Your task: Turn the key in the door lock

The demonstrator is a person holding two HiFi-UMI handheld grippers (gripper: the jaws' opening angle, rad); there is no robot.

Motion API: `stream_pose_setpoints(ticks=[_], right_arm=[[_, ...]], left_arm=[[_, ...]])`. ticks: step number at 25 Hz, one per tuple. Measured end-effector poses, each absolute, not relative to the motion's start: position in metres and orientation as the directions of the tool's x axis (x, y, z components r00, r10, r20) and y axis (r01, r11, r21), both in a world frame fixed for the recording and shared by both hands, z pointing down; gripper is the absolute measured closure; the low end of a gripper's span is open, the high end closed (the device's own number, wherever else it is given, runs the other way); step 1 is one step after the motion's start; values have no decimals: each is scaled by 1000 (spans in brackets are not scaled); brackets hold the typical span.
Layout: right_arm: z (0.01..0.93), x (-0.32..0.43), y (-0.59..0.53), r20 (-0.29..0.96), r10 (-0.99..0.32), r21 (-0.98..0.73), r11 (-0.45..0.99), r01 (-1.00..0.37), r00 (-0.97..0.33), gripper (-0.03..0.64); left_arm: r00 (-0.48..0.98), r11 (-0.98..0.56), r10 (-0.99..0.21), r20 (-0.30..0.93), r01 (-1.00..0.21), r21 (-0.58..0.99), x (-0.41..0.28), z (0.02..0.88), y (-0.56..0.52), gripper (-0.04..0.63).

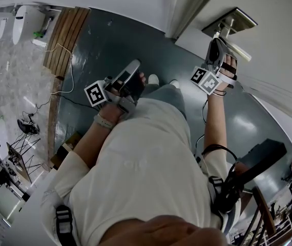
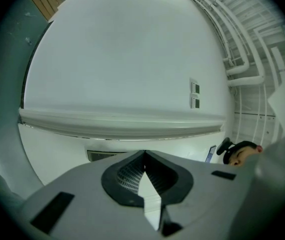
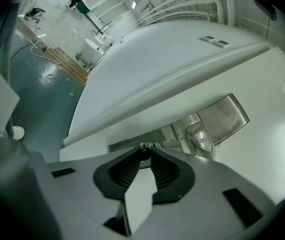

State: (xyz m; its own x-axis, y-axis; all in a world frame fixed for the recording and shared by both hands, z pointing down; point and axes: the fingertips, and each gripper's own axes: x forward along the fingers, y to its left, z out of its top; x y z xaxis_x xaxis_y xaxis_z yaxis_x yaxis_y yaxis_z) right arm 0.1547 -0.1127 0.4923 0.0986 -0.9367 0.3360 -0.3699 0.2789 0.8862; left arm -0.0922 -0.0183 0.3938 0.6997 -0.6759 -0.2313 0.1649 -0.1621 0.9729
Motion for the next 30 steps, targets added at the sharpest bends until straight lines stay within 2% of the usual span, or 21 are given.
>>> stream_pose_setpoints(ticks=[12,15,17,22,25,30], right_arm=[[490,155,-119,255,-959,892,183,-414,125,572],[485,156,-119,243,-961,863,155,-481,128,572],[484,156,-120,246,-962,810,135,-571,121,572],[482,160,-119,251,-963,564,62,-823,99,571],[479,161,-120,241,-968,338,14,-941,72,571],[482,168,-116,224,-974,-124,-51,-991,22,572]], left_arm=[[694,-151,-682,-229,173,973,-91,395,-17,586],[692,-149,-684,-228,174,973,-91,395,-17,586],[692,-149,-685,-228,172,974,-92,395,-19,586],[689,-149,-688,-227,172,974,-92,395,-18,586],[687,-151,-690,-227,169,974,-94,392,-18,586],[682,-151,-696,-225,168,974,-96,391,-16,586]])
